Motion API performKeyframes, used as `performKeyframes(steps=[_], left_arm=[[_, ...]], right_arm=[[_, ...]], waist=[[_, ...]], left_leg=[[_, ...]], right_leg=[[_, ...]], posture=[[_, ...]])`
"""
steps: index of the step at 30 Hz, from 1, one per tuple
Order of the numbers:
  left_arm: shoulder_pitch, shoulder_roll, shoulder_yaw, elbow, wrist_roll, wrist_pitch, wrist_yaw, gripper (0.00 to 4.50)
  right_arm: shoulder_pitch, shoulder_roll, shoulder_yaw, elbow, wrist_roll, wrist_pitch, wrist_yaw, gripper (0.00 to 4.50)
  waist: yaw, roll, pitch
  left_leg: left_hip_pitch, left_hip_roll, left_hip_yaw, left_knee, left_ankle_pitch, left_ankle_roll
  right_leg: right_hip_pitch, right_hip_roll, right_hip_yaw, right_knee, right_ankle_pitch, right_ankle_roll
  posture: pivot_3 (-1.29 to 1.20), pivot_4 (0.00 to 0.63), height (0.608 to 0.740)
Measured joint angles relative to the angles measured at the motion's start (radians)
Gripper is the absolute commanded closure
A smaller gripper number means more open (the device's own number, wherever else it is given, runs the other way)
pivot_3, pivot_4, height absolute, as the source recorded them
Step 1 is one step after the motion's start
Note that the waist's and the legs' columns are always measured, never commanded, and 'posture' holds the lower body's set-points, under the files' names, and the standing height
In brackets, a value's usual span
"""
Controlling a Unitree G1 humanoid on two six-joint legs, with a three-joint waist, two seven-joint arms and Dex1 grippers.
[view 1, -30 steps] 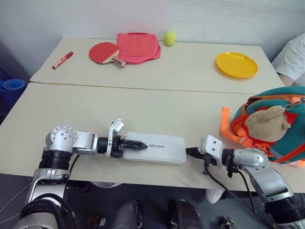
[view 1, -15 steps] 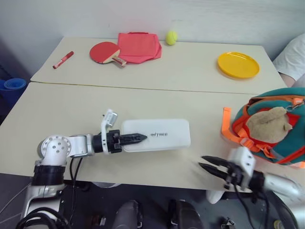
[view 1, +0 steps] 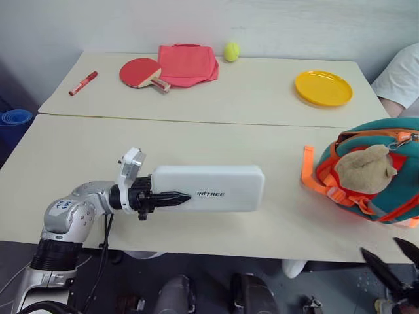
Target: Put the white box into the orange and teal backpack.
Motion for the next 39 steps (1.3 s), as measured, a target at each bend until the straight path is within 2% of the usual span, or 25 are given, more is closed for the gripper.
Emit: performKeyframes(steps=[5,9,10,13,17,19,20,21,24,35,39], left_arm=[[-0.001,-0.006,-0.008,0.003,0.034,-0.023,-0.021,3.25],[-0.002,-0.015,-0.008,0.004,0.048,-0.028,-0.021,3.25],[-0.002,-0.015,-0.008,0.006,0.054,-0.027,-0.02,3.25],[0.0,-0.014,-0.007,0.017,0.072,-0.029,-0.018,3.25],[0.015,0.005,0.014,0.042,0.075,-0.018,-0.017,3.25],[0.017,0.013,0.046,0.042,0.062,0.008,-0.006,3.25],[0.016,0.018,0.065,0.041,0.052,0.023,0.001,3.25],[0.011,0.03,0.095,0.041,0.04,0.045,0.014,3.25],[-0.007,0.039,0.138,0.041,0.021,0.07,0.039,3.25],[-0.106,0.045,0.219,0.174,0.011,0.1,0.096,3.25],[-0.109,0.074,0.234,0.247,0.024,0.095,0.089,3.25]], right_arm=[[-0.125,-0.132,-0.052,0.156,0.0,-0.038,0.044,0.03],[-0.296,-0.257,0.003,0.248,0.002,-0.018,0.084,0.03],[-0.342,-0.287,0.035,0.263,0.006,0.004,0.093,0.2],[-0.478,-0.343,0.124,0.297,0.034,0.074,0.111,0.92],[-0.601,-0.389,0.219,0.308,0.073,0.165,0.138,2.36],[-0.629,-0.389,0.263,0.3,0.071,0.176,0.146,3.07],[-0.639,-0.383,0.288,0.285,0.069,0.177,0.145,3.12],[-0.657,-0.364,0.33,0.256,0.066,0.177,0.144,3.73],[-0.689,-0.338,0.399,0.205,0.059,0.178,0.135,4.48],[-0.968,-0.2,0.75,0.012,0.085,0.253,0.096,4.48],[-0.988,-0.204,0.79,-0.097,0.229,0.367,0.064,4.48]], waist=[[-0.011,0.0,0.0],[-0.02,0.0,0.0],[-0.023,0.0,0.0],[-0.023,0.0,0.0],[-0.023,0.0,0.0],[-0.021,0.0,0.0],[-0.021,0.0,0.0],[-0.023,0.0,0.0],[-0.023,0.0,0.001],[-0.029,-0.001,0.001],[-0.026,-0.001,0.001]], left_leg=[[0.0,0.0,0.0,0.0,0.002,0.005],[0.0,0.001,0.0,0.0,0.003,0.006],[0.0,0.001,0.0,0.0,0.003,0.006],[0.0,0.001,0.0,0.001,0.004,0.006],[0.0,0.001,0.0,0.002,0.004,0.006],[0.0,0.0,0.0,0.002,0.004,0.007],[-0.001,0.0,0.0,0.002,0.004,0.007],[-0.001,0.0,-0.001,0.003,0.004,0.007],[0.0,0.0,0.0,0.003,0.004,0.006],[-0.001,0.002,0.002,0.003,0.005,0.004],[-0.004,0.003,0.001,0.003,0.005,0.004]], right_leg=[[0.0,0.0,0.0,0.0,0.0,0.0],[0.0,0.0,-0.001,0.001,0.0,0.0],[0.0,0.001,-0.001,0.001,0.0,0.0],[0.0,0.001,-0.001,0.002,0.0,0.0],[0.0,0.001,-0.002,0.003,0.0,0.0],[0.0,0.0,-0.002,0.003,0.0,0.0],[0.0,0.0,-0.002,0.003,0.0,0.0],[0.0,0.0,-0.002,0.003,0.0,0.0],[0.0,0.0,-0.002,0.004,0.0,0.0],[-0.003,0.002,-0.001,0.006,0.0,0.0],[-0.003,0.003,-0.002,0.006,0.0,0.0]], posture=[[0.0,0.15,0.74],[0.0,0.15,0.74],[0.0,0.15,0.74],[0.0,0.15,0.74],[0.0,0.15,0.74],[0.0,0.15,0.74],[0.0,0.15,0.74],[0.0,0.15,0.74],[0.0,0.15,0.74],[0.0,0.15,0.74],[0.0,0.15,0.74]])
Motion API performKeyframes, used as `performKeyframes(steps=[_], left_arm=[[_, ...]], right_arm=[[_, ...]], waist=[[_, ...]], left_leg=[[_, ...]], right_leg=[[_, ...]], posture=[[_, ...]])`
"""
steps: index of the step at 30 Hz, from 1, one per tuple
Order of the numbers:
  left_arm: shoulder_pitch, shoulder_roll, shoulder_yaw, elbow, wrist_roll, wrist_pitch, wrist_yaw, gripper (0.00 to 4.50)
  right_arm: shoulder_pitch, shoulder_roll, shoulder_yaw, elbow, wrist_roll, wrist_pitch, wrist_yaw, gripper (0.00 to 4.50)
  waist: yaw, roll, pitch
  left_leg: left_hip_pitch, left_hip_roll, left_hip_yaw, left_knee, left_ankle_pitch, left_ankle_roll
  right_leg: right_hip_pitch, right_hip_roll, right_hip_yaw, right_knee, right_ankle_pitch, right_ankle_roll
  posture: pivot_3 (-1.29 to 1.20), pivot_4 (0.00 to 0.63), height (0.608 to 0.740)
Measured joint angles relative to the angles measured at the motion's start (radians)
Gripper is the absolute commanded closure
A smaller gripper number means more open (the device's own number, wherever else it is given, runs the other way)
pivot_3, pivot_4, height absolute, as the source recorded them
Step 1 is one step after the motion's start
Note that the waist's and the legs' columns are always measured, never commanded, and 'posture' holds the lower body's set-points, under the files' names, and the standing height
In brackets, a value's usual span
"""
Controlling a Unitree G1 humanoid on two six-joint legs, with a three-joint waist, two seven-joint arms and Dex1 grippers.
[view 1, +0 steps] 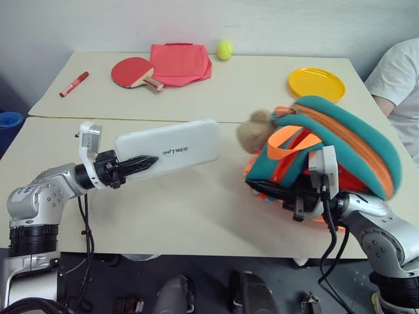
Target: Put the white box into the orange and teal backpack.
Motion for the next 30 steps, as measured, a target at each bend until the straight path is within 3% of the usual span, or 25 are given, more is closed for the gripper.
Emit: performKeyframes(steps=[6,9,14,19,30], left_arm=[[0.011,0.027,0.09,0.024,-0.02,0.007,0.0,3.25],[0.019,0.032,0.139,0.006,-0.058,0.033,0.005,3.25],[0.025,0.032,0.175,-0.126,-0.147,0.104,0.035,3.25],[-0.004,0.006,0.132,-0.245,-0.183,0.099,0.045,3.25],[-0.157,-0.073,-0.137,-0.179,0.023,-0.17,-0.13,3.25]], right_arm=[[0.14,-0.21,-0.178,-0.13,0.386,0.168,-0.049,4.48],[0.237,-0.289,-0.3,-0.12,0.472,0.212,-0.046,4.48],[0.284,-0.293,-0.354,-0.044,0.403,0.206,-0.038,4.48],[0.329,-0.304,-0.353,-0.01,0.336,0.204,0.023,4.48],[0.327,-0.319,-0.354,0.063,0.241,0.19,0.119,4.48]], waist=[[0.006,-0.005,0.002],[0.006,-0.01,0.003],[0.005,-0.014,0.003],[0.013,-0.014,0.003],[0.029,-0.014,0.003]], left_leg=[[-0.001,-0.001,-0.001,0.001,-0.002,0.003],[0.0,-0.002,-0.002,0.001,-0.002,0.004],[0.0,-0.002,-0.002,0.001,-0.002,0.003],[0.0,-0.002,-0.002,0.001,-0.002,0.002],[0.001,-0.003,0.001,0.002,-0.001,0.004]], right_leg=[[0.002,-0.003,-0.002,-0.004,0.0,0.0],[0.003,-0.004,-0.002,-0.006,0.0,0.001],[0.003,-0.004,-0.002,-0.005,0.001,0.001],[0.003,-0.003,-0.002,-0.005,0.001,0.001],[0.003,-0.002,-0.002,-0.005,0.001,0.002]], posture=[[0.0,0.15,0.74],[0.0,0.15,0.74],[0.0,0.15,0.74],[0.0,0.15,0.74],[0.0,0.15,0.74]])
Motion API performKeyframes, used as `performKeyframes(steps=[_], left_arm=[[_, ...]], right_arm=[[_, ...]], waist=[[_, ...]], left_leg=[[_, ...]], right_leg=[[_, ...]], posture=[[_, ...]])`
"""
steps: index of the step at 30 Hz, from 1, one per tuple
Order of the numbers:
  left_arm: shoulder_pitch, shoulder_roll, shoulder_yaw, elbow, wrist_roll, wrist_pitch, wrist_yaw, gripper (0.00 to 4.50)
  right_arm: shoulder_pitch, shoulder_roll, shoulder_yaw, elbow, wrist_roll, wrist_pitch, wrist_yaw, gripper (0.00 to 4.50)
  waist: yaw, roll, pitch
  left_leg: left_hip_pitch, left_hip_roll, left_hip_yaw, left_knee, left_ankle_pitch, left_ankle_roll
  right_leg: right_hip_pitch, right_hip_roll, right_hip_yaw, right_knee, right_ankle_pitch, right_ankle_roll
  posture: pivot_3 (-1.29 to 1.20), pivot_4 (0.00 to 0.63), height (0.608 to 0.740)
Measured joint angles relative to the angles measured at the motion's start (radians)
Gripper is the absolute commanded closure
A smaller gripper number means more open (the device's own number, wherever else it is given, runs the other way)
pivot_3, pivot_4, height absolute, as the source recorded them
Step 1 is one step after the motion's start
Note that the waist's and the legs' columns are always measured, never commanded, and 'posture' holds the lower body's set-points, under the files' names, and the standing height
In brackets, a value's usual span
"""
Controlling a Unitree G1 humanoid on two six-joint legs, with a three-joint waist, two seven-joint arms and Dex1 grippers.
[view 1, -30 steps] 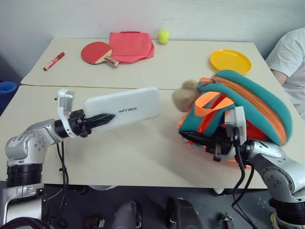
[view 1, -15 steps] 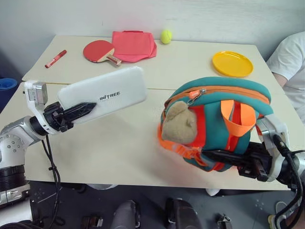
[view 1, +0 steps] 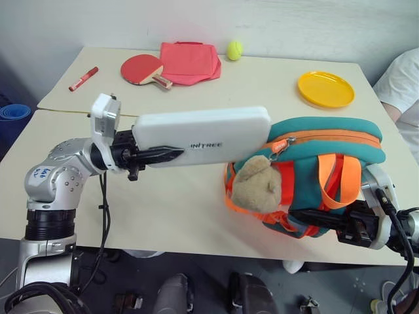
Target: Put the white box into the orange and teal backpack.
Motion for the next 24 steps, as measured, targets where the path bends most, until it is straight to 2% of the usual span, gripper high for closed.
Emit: performKeyframes(steps=[5,12,19,24], left_arm=[[-0.053,0.027,-0.074,0.024,0.102,-0.106,-0.08,3.25],[-0.274,-0.006,-0.254,0.047,0.274,-0.108,-0.061,3.25],[-0.34,-0.278,-0.425,0.085,0.411,-0.034,0.124,3.25],[-0.349,-0.43,-0.455,0.178,0.446,-0.024,0.185,3.25]], right_arm=[[-0.001,0.014,0.0,0.001,-0.006,-0.006,0.002,4.48],[-0.061,0.027,0.009,-0.006,0.01,0.006,-0.028,4.48],[-0.134,0.048,0.053,-0.045,0.072,0.037,-0.122,4.48],[-0.171,0.085,0.099,-0.071,0.086,0.04,-0.195,4.48]], waist=[[-0.001,0.0,0.0],[0.001,0.0,0.0],[0.001,0.0,0.0],[-0.001,0.0,0.0]], left_leg=[[0.0,0.0,0.001,0.0,0.0,0.0],[-0.001,-0.002,0.0,0.001,0.001,0.003],[-0.004,-0.002,-0.002,0.002,0.002,0.005],[-0.003,-0.002,-0.001,0.002,0.002,0.005]], right_leg=[[0.0,0.0,0.0,0.0,0.0,0.0],[0.0,-0.001,0.0,0.0,0.001,0.002],[0.0,-0.001,0.0,0.0,0.002,0.004],[0.0,-0.002,0.0,-0.001,0.002,0.004]], posture=[[0.0,0.15,0.74],[0.0,0.15,0.74],[0.0,0.15,0.74],[0.0,0.15,0.74]])
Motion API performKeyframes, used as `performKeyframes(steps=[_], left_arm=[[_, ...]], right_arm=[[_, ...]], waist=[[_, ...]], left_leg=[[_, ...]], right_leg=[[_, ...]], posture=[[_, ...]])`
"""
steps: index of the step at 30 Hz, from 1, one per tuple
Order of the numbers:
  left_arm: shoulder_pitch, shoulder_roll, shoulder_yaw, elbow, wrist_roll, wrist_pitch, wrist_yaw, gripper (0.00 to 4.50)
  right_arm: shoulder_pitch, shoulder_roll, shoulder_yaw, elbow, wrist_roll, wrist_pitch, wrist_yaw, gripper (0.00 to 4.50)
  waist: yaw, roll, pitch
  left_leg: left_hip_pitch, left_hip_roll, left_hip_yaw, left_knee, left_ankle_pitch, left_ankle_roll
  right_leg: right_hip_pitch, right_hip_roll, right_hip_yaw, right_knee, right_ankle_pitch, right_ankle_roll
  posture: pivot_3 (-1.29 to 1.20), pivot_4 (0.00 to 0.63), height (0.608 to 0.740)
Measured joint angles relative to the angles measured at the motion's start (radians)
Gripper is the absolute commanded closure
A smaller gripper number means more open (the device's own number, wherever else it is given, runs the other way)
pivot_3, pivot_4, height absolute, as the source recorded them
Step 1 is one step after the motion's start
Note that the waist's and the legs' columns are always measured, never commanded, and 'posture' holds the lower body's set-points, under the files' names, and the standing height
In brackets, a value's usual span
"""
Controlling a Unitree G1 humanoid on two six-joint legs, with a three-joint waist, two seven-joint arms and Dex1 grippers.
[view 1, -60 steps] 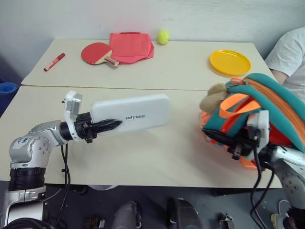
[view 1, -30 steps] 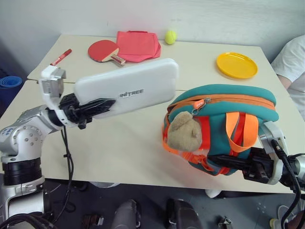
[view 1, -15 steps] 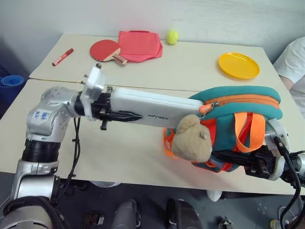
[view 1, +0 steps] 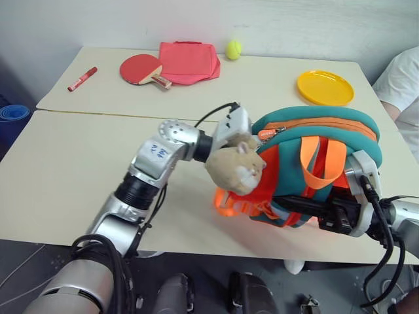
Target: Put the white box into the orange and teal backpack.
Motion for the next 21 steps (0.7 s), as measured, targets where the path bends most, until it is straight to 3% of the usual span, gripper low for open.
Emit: performKeyframes(steps=[5,9,15,21], left_arm=[[0.005,-0.061,0.036,0.06,-0.001,-0.023,0.031,1.61],[0.03,0.003,0.105,0.068,-0.038,-0.077,-0.04,0.53],[0.084,0.195,0.22,0.129,-0.124,-0.158,-0.295,0.53],[0.141,0.259,0.296,0.094,-0.177,-0.18,-0.384,0.53]], right_arm=[[-0.009,0.009,0.013,-0.01,0.001,-0.002,-0.04,4.5],[0.013,0.036,0.015,-0.024,-0.005,-0.011,-0.077,4.5],[0.014,0.053,0.015,-0.02,-0.039,-0.035,-0.097,4.5],[0.027,0.055,0.015,-0.008,-0.075,-0.058,-0.074,4.5]], waist=[[0.0,0.0,0.0],[-0.008,0.0,0.0],[-0.015,0.0,0.0],[-0.001,0.0,0.0]], left_leg=[[0.0,0.0,-0.001,0.0,0.0,0.0],[0.0,0.001,0.0,0.0,0.001,-0.001],[0.0,0.001,0.0,0.0,0.001,-0.001],[-0.003,0.0,-0.002,0.004,0.0,0.0]], right_leg=[[0.0,-0.001,0.0,0.0,0.0,0.0],[-0.001,0.0,0.0,0.0,0.0,0.0],[-0.001,0.0,-0.002,0.001,0.0,-0.001],[0.0,-0.001,-0.002,0.001,0.0,0.0]], posture=[[0.0,0.15,0.74],[0.0,0.15,0.74],[0.0,0.15,0.74],[0.0,0.15,0.74]])
